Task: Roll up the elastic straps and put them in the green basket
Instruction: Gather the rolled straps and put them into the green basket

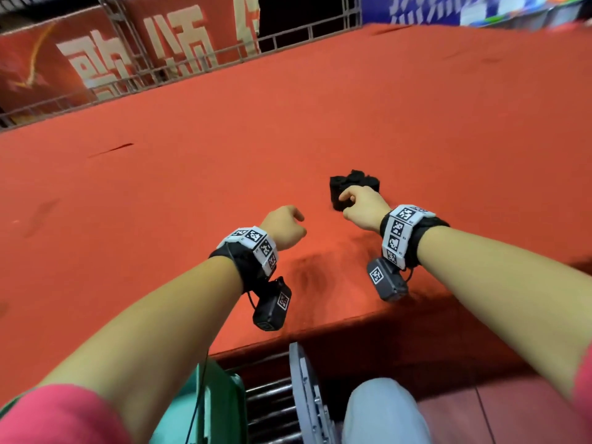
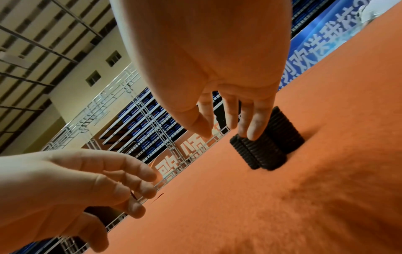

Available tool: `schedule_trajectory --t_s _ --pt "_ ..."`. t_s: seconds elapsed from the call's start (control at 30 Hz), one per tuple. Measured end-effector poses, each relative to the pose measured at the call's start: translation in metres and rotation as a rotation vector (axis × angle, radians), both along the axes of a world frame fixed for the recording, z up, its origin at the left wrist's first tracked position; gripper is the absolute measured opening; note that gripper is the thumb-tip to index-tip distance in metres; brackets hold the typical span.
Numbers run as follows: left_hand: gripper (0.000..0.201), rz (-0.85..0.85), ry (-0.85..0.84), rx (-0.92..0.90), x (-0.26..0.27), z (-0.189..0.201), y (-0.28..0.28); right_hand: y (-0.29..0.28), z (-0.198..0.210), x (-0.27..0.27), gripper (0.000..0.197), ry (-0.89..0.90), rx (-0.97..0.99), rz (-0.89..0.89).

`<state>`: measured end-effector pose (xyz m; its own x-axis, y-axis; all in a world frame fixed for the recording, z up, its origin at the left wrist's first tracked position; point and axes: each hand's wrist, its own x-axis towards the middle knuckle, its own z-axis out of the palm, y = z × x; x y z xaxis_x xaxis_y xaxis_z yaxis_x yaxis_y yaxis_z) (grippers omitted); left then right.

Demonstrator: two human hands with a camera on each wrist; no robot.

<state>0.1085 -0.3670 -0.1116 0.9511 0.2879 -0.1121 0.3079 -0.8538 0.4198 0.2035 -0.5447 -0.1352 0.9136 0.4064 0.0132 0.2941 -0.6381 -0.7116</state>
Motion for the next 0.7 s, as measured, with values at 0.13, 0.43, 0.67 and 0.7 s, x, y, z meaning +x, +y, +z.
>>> schedule_trajectory --t_s 0.13,0.43,0.67,0.7 --pt "0.037 0.007 -0.003 -0.114 0.038 -0.021 -0.007 -0.003 -0.020 0.040 0.046 0.000 -0.004 -0.145" --pt "0.058 0.019 -0.010 -0.350 0.093 -0.058 -0.018 -0.002 -0.047 0.093 0.077 0.041 -0.015 -0.192" --pt "0.066 0.051 -0.088 -0.627 0.114 -0.068 -0.045 -0.002 -0.062 0.103 0.066 0.037 -0.040 -0.169" --pt "0.068 0.046 -0.106 -0.642 0.115 -0.069 -0.049 -0.003 -0.064 0.103 0.064 0.021 -0.038 -0.166"
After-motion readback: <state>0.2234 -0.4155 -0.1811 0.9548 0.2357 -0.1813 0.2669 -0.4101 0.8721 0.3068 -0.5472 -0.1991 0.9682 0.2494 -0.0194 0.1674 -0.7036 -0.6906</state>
